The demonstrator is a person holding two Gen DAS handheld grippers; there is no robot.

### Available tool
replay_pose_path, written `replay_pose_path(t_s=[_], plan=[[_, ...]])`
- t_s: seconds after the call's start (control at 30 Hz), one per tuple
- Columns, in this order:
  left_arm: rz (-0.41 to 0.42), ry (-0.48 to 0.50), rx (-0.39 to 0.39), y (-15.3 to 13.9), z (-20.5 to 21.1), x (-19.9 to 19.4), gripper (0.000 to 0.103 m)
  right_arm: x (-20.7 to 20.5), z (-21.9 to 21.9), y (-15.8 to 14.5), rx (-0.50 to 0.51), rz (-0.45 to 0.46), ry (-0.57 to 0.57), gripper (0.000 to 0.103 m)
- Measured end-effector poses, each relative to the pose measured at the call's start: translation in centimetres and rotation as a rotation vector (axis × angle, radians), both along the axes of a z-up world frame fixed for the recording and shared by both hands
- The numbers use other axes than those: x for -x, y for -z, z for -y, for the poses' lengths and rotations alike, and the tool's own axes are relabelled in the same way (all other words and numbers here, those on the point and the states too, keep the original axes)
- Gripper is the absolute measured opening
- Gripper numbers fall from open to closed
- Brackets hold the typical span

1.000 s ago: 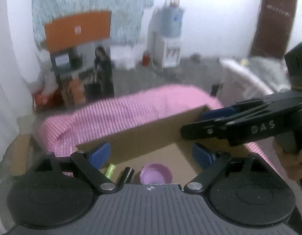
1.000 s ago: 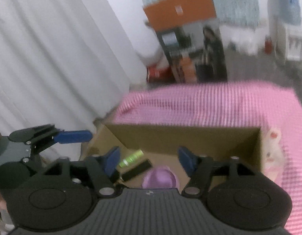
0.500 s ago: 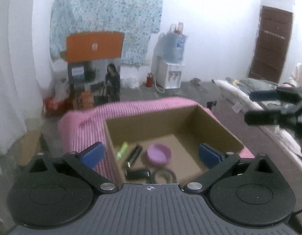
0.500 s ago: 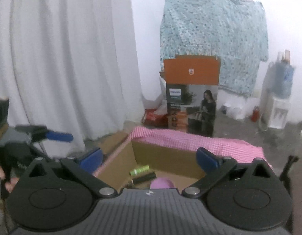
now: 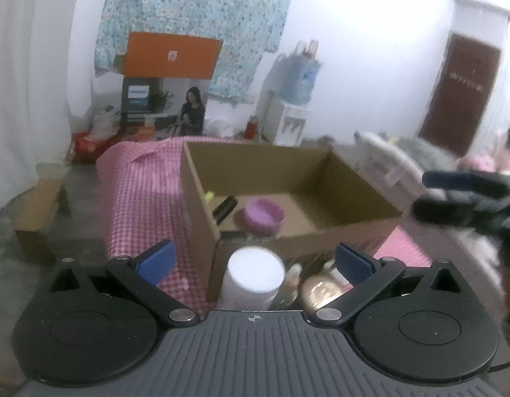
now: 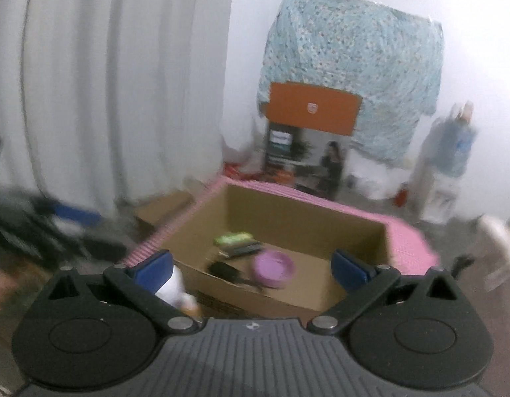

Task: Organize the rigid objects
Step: 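Withdraw the open right tool from the box back toward the table, then close the right tool around the white jar beside the box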

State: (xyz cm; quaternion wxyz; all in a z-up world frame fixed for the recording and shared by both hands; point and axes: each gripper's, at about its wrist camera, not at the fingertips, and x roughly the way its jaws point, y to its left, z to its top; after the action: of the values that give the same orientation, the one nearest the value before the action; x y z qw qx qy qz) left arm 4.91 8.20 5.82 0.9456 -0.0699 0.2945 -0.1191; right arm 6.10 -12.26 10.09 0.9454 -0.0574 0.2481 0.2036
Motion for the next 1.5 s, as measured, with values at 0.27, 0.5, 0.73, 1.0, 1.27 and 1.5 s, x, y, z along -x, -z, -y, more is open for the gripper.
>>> replay_pose_path(t_s=[0.27, 0.5, 0.73, 1.0, 1.27, 1.5], plan=[[-0.061, -0.033, -0.157, 3.4, 2.1, -1.4, 0.103, -1.9, 0.8, 2.6, -0.29, -0.165, -0.055, 0.103], [-0.05, -0.042, -0.181, 4.4, 2.8, -1.7, 0.095, -4.2, -2.3, 5.3, -0.271, -0.249, -0.069, 0.095], [-0.059, -0.031, -0.17, 4.5, 2.9, -1.8, 0.077, -5.5, -3.7, 7.3, -0.274, -0.333, -0.089, 0.069], [-0.077, -0.031, -0.133, 4.4, 3.0, -2.2, 0.057, -6.5, -4.5, 8.1, -0.275, -0.371, -0.105, 0.059], [-0.091, -0.029, -0.144, 4.6, 3.6, -2.4, 0.056, -6.8, -4.6, 8.1, -0.275, -0.379, -0.106, 0.055], [-0.101, -0.035, -0.153, 5.0, 3.6, -2.9, 0.055, -6.9, -4.8, 8.0, -0.272, -0.38, -0.104, 0.055]])
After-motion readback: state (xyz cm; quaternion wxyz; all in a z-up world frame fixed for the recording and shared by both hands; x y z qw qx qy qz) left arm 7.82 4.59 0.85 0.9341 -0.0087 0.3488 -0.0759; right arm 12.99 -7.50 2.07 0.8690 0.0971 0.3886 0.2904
